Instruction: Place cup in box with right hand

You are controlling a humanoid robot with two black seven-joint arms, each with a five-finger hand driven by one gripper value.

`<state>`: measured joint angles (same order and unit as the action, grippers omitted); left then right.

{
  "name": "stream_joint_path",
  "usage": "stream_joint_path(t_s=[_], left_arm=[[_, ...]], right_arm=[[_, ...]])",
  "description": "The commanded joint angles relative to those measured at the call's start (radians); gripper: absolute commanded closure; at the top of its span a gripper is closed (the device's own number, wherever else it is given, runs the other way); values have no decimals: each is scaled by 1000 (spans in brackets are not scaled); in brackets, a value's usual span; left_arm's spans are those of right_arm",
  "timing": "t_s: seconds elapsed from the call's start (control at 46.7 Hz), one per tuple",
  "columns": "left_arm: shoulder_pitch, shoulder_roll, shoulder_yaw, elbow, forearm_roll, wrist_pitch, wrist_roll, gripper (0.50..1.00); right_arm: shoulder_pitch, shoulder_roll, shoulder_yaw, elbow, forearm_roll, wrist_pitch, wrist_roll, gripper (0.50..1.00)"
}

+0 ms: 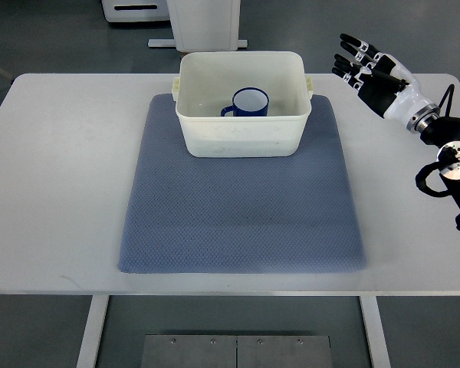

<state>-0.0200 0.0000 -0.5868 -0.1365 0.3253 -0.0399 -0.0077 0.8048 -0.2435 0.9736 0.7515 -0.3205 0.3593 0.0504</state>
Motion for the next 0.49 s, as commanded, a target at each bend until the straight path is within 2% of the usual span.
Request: stream_joint_path(t_s=[0.0, 0.235, 0.471], left_arm=[[0, 0, -1, 0, 0, 0, 0, 500], [0, 0, 1, 0, 0, 0, 0, 500], [0, 0, 1, 0, 0, 0, 0, 500]], right_arm=[[-16, 9, 0, -4, 0, -3, 5, 500], [-59, 12, -1, -26, 0, -11, 11, 500], [-75, 21, 2, -80, 1, -13, 48, 500]])
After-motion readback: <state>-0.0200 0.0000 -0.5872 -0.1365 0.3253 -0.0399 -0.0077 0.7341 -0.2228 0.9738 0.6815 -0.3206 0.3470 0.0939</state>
